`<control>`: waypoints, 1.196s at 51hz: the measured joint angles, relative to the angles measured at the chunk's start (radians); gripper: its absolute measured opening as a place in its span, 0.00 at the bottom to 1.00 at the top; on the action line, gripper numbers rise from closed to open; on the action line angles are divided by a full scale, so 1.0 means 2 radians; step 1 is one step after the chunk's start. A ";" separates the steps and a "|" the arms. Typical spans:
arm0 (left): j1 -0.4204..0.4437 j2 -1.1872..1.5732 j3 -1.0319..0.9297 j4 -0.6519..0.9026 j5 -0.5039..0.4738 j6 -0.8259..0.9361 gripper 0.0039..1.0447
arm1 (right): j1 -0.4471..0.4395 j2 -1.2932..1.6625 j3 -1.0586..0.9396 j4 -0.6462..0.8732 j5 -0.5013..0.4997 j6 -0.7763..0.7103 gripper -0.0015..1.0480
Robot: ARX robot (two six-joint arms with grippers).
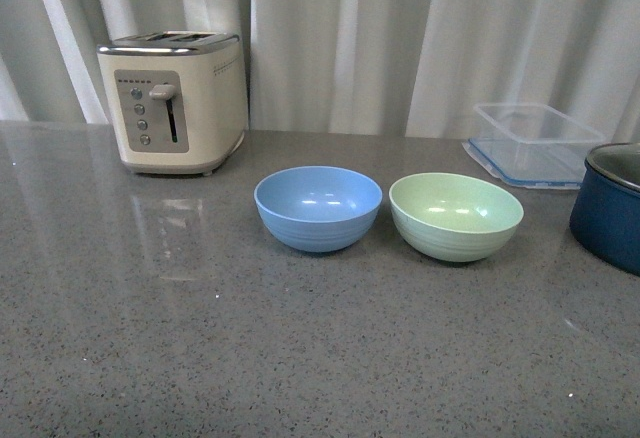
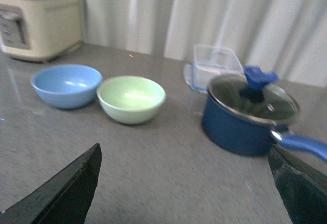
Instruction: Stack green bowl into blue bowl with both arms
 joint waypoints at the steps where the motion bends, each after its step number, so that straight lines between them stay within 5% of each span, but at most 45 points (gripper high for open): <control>1: 0.000 0.000 0.000 0.000 0.000 0.000 0.94 | 0.010 0.018 0.015 0.004 0.001 -0.003 0.90; 16: 0.000 0.000 0.000 0.000 0.000 0.000 0.94 | 0.049 0.334 0.249 -0.039 -0.056 0.053 0.90; 33: 0.000 0.000 0.000 0.000 0.000 0.000 0.94 | 0.012 0.679 0.510 -0.119 -0.019 0.155 0.90; 61: 0.000 0.000 0.000 0.000 0.000 0.000 0.94 | -0.007 0.858 0.635 -0.159 0.051 0.164 0.90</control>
